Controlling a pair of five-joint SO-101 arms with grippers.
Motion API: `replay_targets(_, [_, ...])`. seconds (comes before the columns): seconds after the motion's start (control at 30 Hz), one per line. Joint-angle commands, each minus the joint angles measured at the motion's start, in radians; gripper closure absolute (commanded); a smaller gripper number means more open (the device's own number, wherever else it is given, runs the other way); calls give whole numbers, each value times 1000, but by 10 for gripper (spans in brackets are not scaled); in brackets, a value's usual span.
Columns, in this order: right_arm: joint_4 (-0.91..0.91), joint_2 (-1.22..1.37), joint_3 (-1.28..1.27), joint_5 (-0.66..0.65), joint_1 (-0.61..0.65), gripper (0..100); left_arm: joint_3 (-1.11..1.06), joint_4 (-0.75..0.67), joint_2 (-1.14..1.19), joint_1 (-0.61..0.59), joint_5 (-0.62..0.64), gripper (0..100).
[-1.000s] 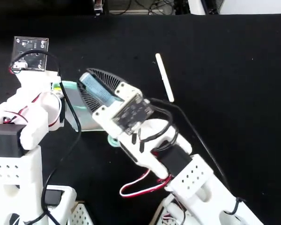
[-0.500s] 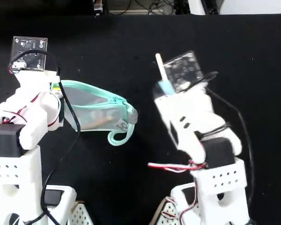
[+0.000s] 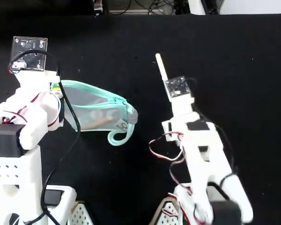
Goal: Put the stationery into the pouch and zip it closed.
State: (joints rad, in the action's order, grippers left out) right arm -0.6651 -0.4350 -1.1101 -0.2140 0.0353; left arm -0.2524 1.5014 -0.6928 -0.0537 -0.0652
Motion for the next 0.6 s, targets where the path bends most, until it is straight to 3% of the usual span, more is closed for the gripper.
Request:
replay_targets(0.0, [3,99,73,3,-17,981,-105,8,17,-16,0,970])
replay_targets(0.2, [-219,274,259,-107,-11,854,-105,8,17,-16,0,970])
replay_targets(0.57, [-404,386,414,-216,-11,847,-105,8,17,-16,0,970])
